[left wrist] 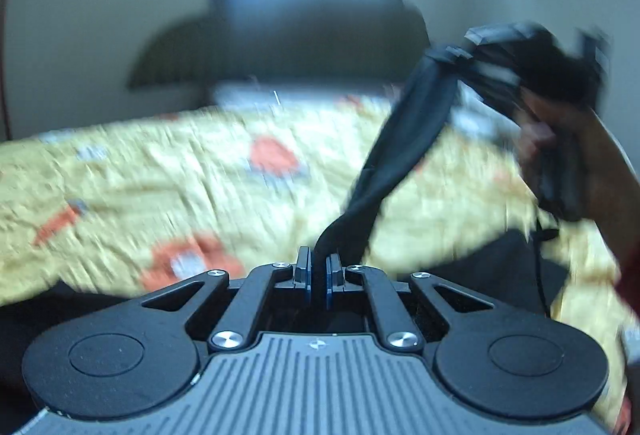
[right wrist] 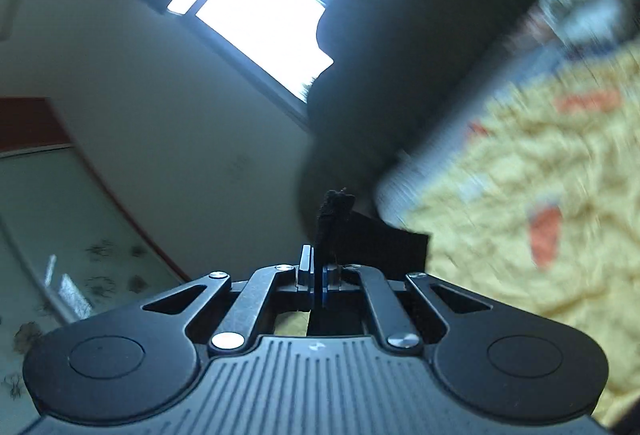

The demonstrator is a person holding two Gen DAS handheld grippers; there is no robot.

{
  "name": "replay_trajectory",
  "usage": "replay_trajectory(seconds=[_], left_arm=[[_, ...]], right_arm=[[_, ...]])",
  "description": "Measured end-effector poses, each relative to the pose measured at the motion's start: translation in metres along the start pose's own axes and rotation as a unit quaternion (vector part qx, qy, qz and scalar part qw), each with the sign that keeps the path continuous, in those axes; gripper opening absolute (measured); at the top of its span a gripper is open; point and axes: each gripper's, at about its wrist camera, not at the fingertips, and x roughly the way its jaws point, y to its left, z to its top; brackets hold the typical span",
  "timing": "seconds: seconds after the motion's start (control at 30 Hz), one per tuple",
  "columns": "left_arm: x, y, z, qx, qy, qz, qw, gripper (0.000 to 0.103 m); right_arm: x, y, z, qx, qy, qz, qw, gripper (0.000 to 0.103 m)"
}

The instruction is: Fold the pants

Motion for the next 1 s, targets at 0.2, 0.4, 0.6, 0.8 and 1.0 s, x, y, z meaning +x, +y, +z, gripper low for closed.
replay_trajectory(seconds=[0.2,0.4,0.6,0.8,1.0], left_arm=[[0.003,-0.015,-0.014,0.060,0.063,-0.055,0.9947,0.008],[0.004,-0.047,-0.046,0.123,0.088,-0.081,0.9852,0.009],[0.000,-0.040,-0.035,0.112,0.091,-0.099,0.9846,0.009],[0.009,-0.059,-0.070,0.152,0.140,-0.096,0.9738,0.009],[0.011,-0.053,-0.066,0.141,0.156,-0.108,0.9717,0.009]], right_arm=[[-0.066,-0.017,-0.014,-0.046,0.019,-0.149,0.988,0.003],[-0.104,-0.068,-0.047,-0.003,0.054,-0.249,0.967,0.004],[-0.131,-0.034,-0.035,-0.072,0.035,-0.260,0.962,0.004],[-0.135,-0.073,-0.064,-0.072,0.103,-0.333,0.934,0.004],[-0.134,-0.077,-0.065,-0.072,0.140,-0.346,0.925,0.011]])
